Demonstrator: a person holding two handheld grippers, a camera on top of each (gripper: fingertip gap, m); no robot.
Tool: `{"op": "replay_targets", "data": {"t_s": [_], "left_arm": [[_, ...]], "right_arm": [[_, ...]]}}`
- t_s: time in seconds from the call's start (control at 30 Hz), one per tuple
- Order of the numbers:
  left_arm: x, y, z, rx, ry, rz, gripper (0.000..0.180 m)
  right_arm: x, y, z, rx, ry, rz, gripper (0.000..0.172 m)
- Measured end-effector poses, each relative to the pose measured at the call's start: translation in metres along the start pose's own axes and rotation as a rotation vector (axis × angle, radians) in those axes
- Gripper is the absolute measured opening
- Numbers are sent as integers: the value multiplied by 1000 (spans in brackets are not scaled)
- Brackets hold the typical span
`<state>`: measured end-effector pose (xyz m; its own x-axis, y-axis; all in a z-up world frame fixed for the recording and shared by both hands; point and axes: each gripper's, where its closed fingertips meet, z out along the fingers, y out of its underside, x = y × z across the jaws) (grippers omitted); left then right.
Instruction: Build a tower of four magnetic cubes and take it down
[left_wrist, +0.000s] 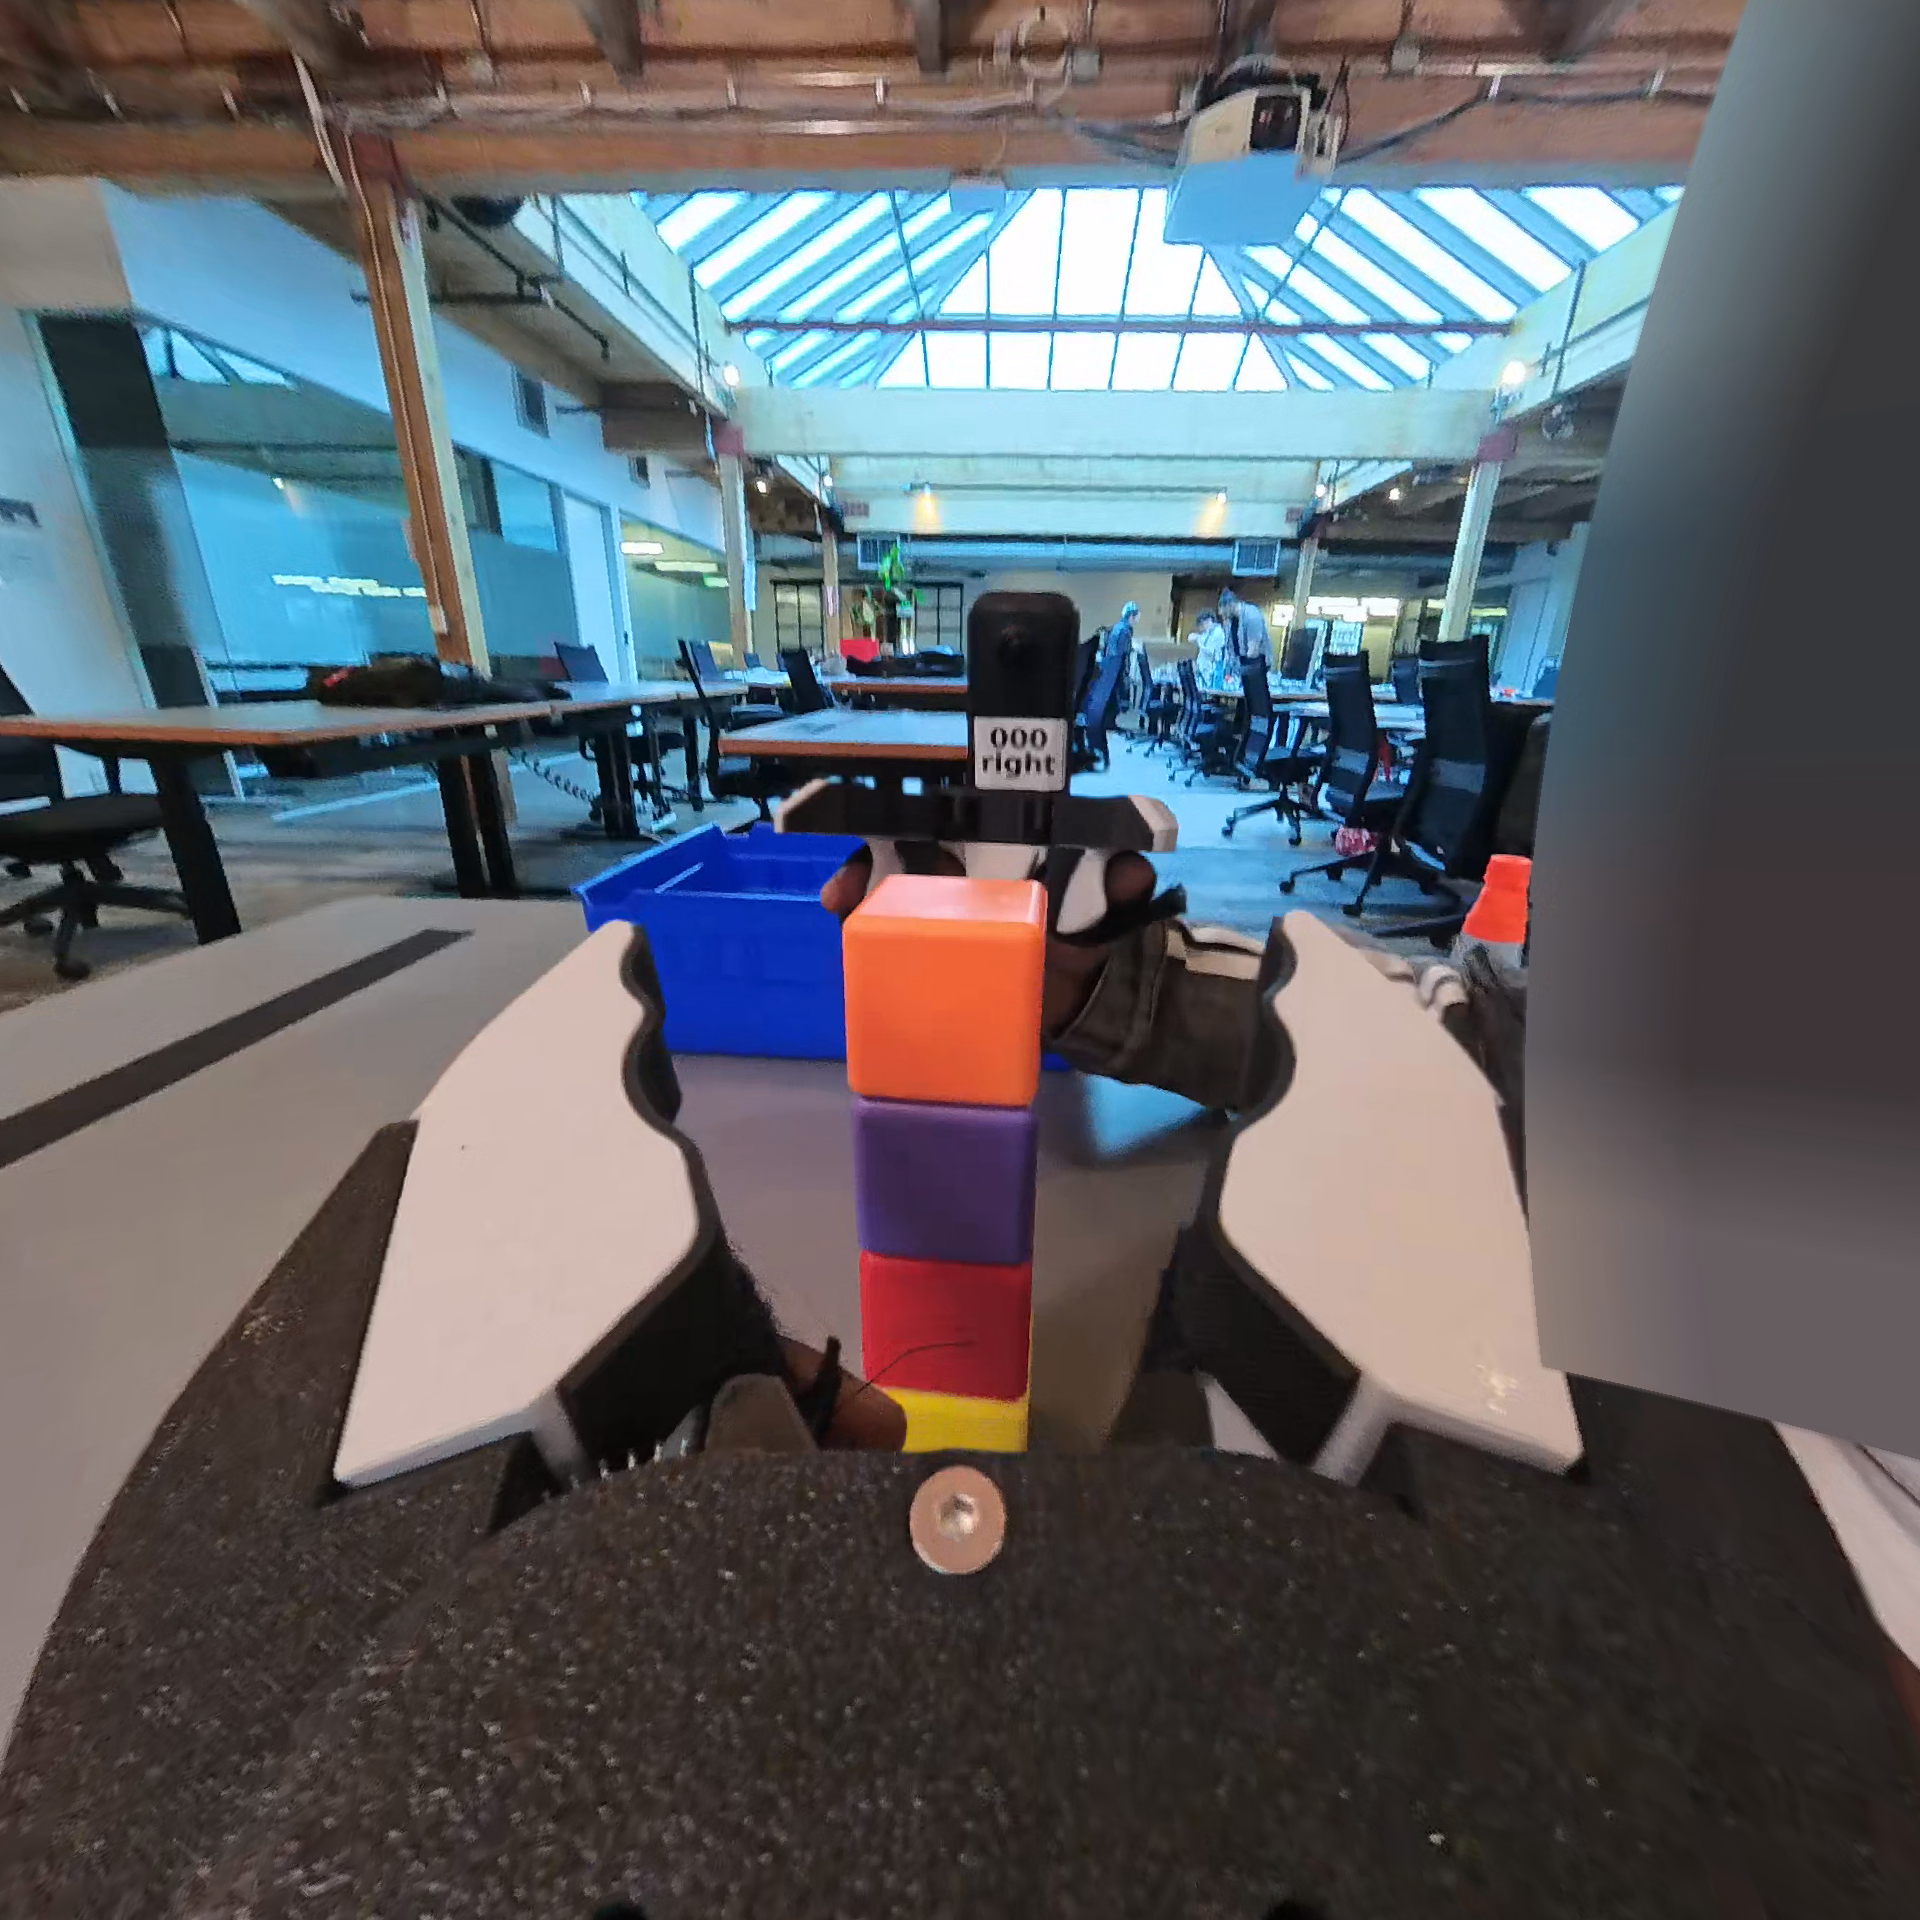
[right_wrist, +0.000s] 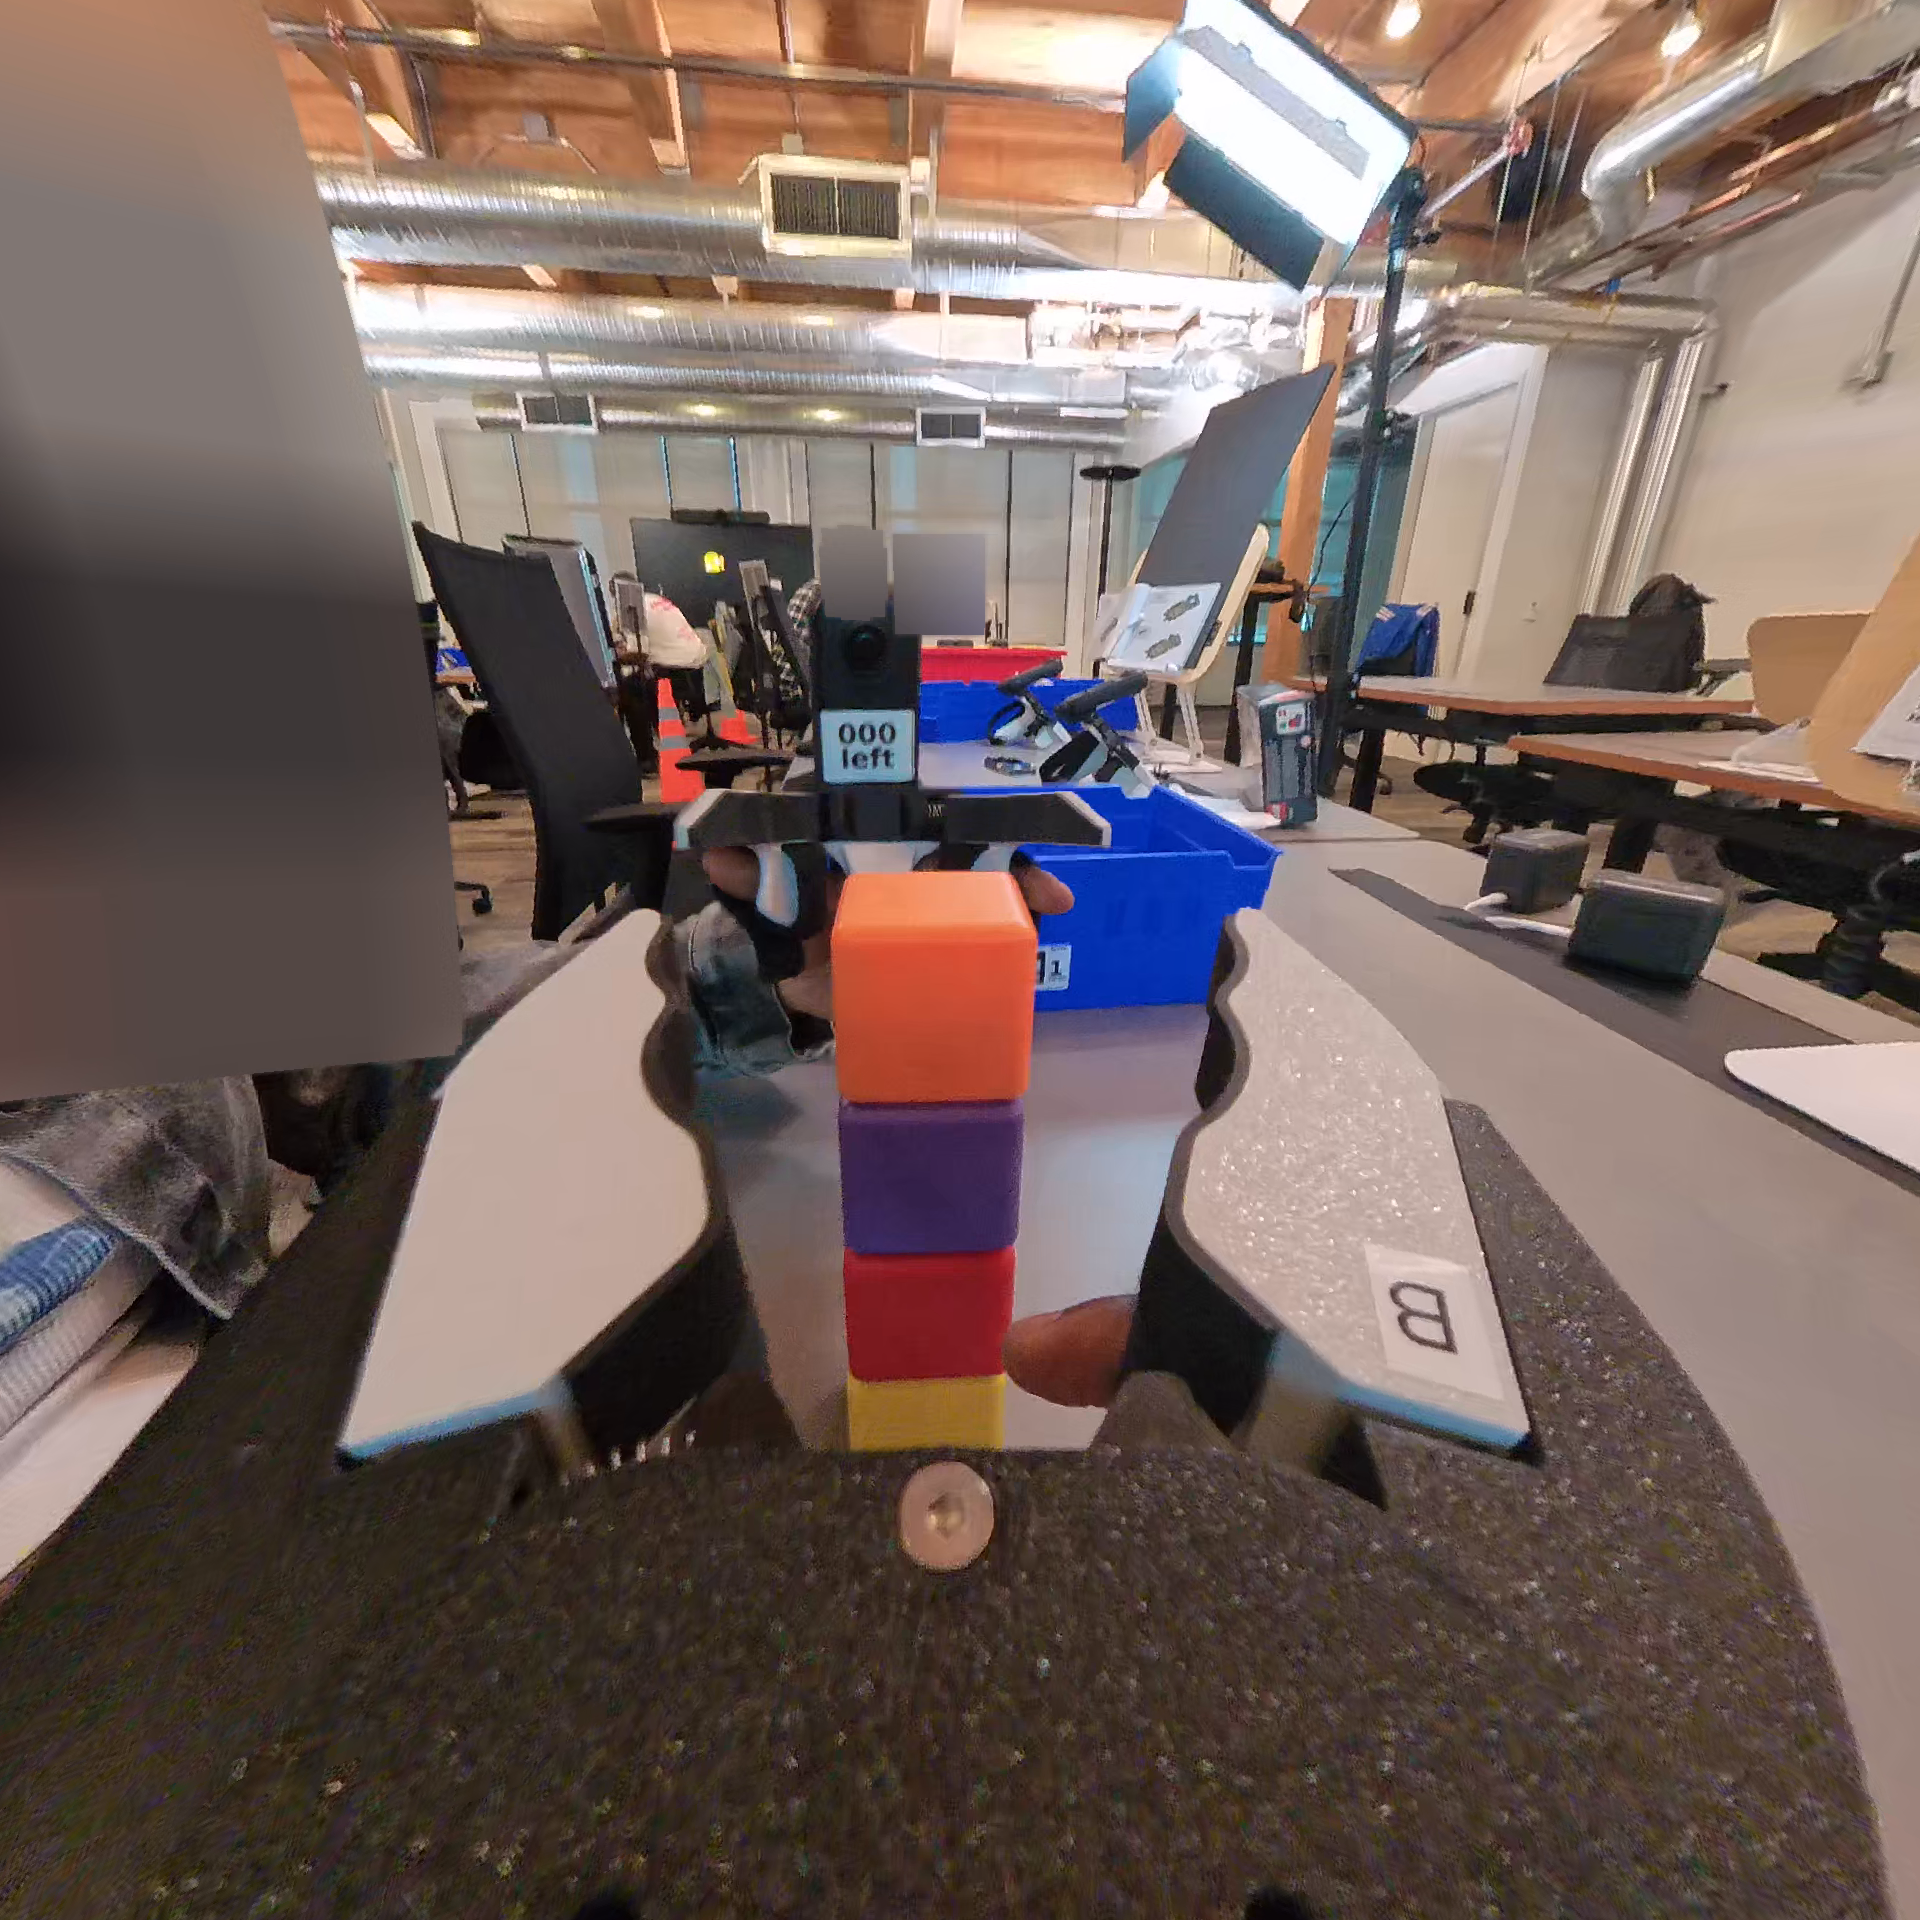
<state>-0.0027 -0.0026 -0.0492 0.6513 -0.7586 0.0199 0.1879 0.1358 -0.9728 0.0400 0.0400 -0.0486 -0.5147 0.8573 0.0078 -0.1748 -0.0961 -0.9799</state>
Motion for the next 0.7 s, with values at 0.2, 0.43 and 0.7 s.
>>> {"op": "replay_targets", "data": {"t_s": [0.2,0.43,0.7], "left_arm": [[-2,45,-6,-319,2,18,106],[-8,86,-22,-569,-15,22,106],[-10,127,-38,-835,-25,68,107]], "right_arm": [[-1,29,-1,-205,21,-31,98],[-7,77,-13,-502,-16,-53,99],[-11,122,-27,-767,-53,-83,98]]}}
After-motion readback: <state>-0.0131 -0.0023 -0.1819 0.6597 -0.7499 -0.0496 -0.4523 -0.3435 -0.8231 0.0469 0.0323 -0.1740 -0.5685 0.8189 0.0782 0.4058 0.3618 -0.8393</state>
